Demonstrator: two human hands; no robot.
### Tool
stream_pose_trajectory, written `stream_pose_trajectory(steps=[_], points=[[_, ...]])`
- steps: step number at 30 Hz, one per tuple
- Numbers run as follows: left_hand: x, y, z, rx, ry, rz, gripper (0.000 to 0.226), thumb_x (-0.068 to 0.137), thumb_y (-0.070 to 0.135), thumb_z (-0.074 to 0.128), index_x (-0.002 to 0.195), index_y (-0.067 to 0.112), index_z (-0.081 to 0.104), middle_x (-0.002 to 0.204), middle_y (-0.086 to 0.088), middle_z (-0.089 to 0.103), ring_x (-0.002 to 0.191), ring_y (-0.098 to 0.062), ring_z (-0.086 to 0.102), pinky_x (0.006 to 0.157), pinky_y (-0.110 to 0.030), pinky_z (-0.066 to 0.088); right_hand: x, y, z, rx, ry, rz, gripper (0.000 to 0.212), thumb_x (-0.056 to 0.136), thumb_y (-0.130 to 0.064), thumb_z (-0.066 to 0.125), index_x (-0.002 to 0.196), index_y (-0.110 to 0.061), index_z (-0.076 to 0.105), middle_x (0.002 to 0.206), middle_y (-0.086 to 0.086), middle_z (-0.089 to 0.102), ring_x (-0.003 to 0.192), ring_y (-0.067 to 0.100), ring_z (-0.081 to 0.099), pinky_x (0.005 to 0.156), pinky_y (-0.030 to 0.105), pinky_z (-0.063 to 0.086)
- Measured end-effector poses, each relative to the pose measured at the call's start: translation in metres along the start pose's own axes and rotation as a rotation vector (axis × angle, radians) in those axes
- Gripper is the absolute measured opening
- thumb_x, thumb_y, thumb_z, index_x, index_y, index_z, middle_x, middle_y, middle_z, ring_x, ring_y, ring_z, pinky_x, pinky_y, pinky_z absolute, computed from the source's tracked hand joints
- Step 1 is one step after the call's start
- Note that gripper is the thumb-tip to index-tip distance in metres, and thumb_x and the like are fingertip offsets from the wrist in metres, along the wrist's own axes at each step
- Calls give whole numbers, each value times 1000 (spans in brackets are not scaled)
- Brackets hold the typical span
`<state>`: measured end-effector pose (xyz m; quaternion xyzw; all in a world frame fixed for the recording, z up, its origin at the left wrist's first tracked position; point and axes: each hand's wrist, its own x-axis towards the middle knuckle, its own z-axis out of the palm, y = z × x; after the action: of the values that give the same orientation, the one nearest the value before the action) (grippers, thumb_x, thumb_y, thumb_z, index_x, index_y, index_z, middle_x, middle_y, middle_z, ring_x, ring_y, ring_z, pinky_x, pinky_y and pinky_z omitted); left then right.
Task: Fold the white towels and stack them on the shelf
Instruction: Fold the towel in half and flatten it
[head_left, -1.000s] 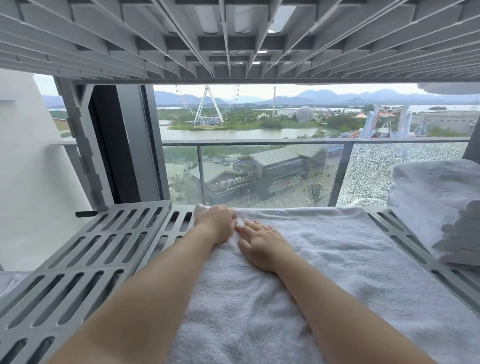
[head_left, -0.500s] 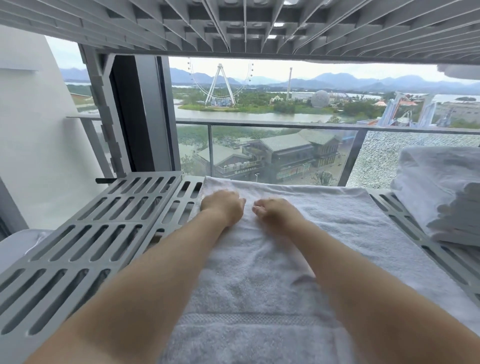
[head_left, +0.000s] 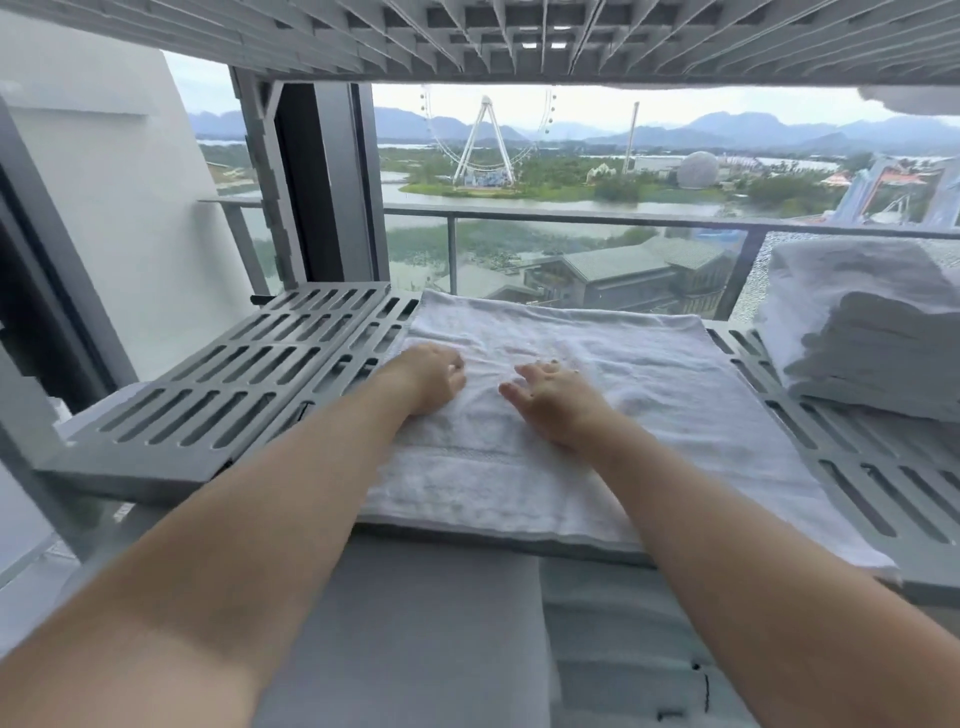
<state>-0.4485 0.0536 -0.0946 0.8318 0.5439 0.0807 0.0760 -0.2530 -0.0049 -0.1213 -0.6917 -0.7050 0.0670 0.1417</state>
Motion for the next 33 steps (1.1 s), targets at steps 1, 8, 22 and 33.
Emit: stream_pose_trajectory(steps=[1,8,22,33], points=[[-11,-2,-2,10,-11,-8,43,104,38,44,143,21,49,150,-5,47,134,-24,46,109,-40,37,-8,-1,1,-20,-7,-2,66,100,-59,31,152,-20,35,159,12,34,148,27,26,121,47,19],[-61,13,3,12,-64,-144,65,101,49,39,157,18,28,163,-6,27,149,-24,26,121,-45,23,-39,-4,10,-122,-157,63,90,80,-88,12,157,-41,4,168,2,-3,154,30,-2,121,57,-2],[33,57,10,-177,78,67,49,97,12,39,143,23,49,155,-1,41,141,-20,37,116,-42,32,13,51,-27,-141,57,5,52,100,-52,39,148,-32,44,156,5,37,146,26,27,118,46,24],[100,54,35,169,-204,17,71,98,68,19,159,36,0,167,-5,-10,154,-27,-10,120,-60,-5,77,87,-32,-227,-188,221,68,93,-72,26,148,-34,39,158,12,33,144,33,30,115,52,29]])
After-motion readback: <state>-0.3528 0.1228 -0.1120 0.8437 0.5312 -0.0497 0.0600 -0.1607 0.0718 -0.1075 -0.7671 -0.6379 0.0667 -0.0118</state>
